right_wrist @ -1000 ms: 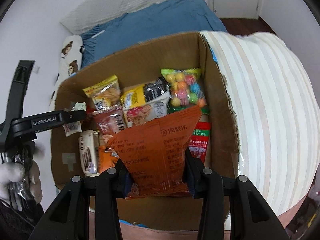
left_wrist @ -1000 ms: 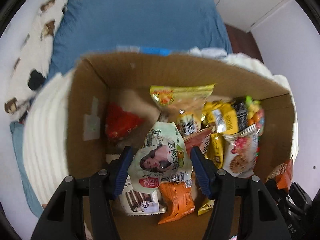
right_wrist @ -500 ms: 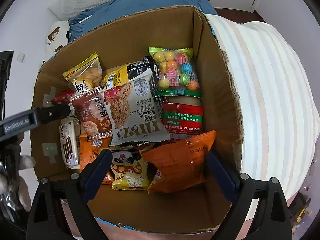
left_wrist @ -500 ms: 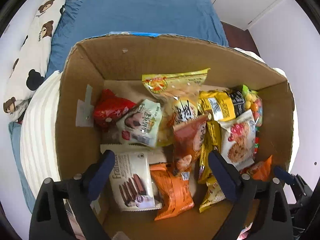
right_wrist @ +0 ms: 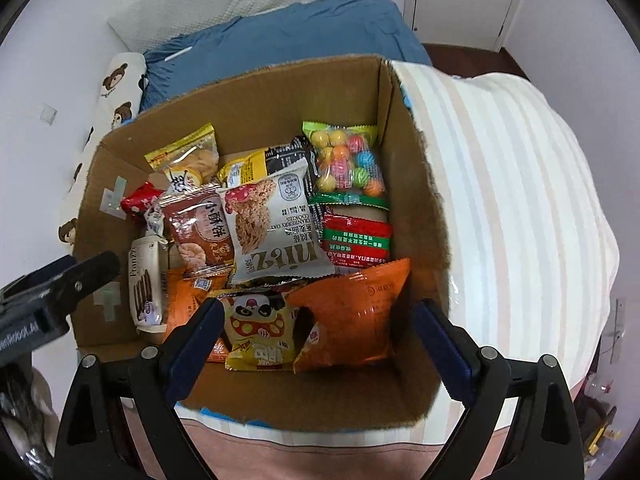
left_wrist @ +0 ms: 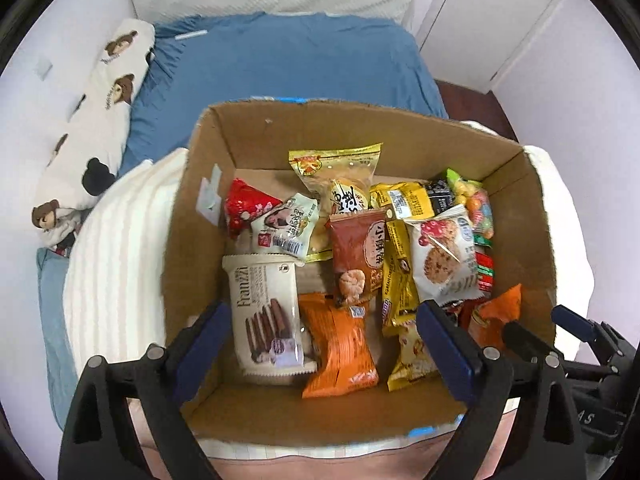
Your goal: Organize snacks
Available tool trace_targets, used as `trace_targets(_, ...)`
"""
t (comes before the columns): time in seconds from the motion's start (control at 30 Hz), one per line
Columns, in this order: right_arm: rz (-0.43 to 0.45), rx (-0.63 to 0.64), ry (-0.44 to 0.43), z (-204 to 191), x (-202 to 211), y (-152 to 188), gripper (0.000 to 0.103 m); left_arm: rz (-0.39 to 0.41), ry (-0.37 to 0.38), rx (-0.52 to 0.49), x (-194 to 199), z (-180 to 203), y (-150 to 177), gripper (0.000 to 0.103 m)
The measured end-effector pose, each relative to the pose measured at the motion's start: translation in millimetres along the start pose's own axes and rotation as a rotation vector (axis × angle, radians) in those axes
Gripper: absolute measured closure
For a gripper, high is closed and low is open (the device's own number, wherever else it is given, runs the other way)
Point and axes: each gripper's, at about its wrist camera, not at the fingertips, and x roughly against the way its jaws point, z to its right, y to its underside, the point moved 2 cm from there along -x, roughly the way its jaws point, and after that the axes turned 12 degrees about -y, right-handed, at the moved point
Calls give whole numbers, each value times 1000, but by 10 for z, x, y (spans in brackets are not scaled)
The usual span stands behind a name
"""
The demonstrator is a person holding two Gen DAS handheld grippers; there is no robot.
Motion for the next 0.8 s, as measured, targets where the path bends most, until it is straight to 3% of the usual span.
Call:
trace_targets(0.3,127,34,-14,-124,549,353,5,175,-54,25,619,-93,416,8)
trace_targets(0.8,344,150,-32,-376,1731,1430,5,387,-59,45,1754,-143,1449,8)
